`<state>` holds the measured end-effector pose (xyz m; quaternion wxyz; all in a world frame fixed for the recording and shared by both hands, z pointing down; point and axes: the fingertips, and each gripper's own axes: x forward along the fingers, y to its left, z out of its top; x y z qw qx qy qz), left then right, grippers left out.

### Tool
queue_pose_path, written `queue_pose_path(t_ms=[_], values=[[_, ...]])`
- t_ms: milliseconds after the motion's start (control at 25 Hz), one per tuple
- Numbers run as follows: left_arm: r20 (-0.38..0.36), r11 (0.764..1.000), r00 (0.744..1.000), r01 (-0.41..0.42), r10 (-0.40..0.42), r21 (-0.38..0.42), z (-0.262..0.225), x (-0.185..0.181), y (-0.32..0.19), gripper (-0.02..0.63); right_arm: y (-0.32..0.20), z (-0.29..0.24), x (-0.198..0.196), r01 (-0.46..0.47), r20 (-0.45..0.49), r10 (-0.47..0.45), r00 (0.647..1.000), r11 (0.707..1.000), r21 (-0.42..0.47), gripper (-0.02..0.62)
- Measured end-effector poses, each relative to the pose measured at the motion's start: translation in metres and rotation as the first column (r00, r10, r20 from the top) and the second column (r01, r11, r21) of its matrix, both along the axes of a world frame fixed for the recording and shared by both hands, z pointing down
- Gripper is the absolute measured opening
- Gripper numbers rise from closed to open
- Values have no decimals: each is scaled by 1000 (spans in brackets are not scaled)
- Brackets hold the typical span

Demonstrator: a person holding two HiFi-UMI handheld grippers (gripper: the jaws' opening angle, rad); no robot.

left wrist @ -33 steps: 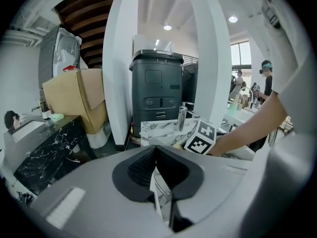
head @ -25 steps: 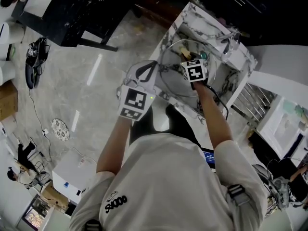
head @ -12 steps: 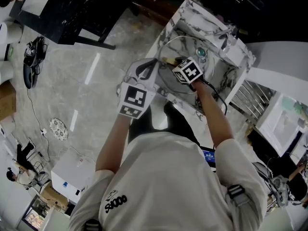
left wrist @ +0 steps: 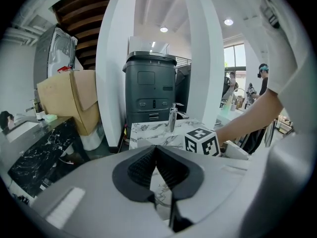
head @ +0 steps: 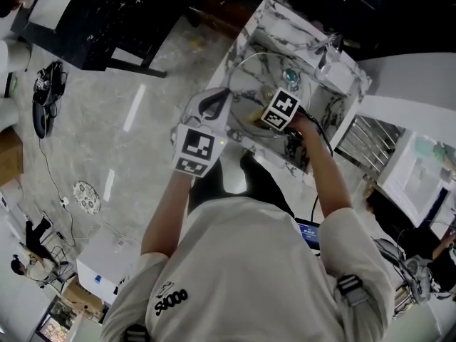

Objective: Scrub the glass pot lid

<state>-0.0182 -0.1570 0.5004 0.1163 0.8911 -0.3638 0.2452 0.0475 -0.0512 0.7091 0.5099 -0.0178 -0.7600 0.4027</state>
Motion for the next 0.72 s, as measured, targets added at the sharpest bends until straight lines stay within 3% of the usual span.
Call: queue_pose_path(t_ms=[120, 280, 400, 720], values=[[-6, 1000, 1000, -14, 14, -4, -1, 4, 2, 9, 14, 2, 23, 71, -72, -75, 995, 996, -58, 52], [-14, 999, 999, -39, 39, -10, 0, 9, -1, 9, 12, 16, 71, 141, -268, -154, 951, 988, -69, 52], [-11, 998, 998, -60, 60, -14, 2, 15, -4, 9, 1, 20, 94, 111, -328, -121, 937, 993, -50, 51], [0, 994, 995, -103, 103, -25, 4, 20, -13, 9, -30, 23, 128, -7, -380, 24, 925, 999, 46, 52]])
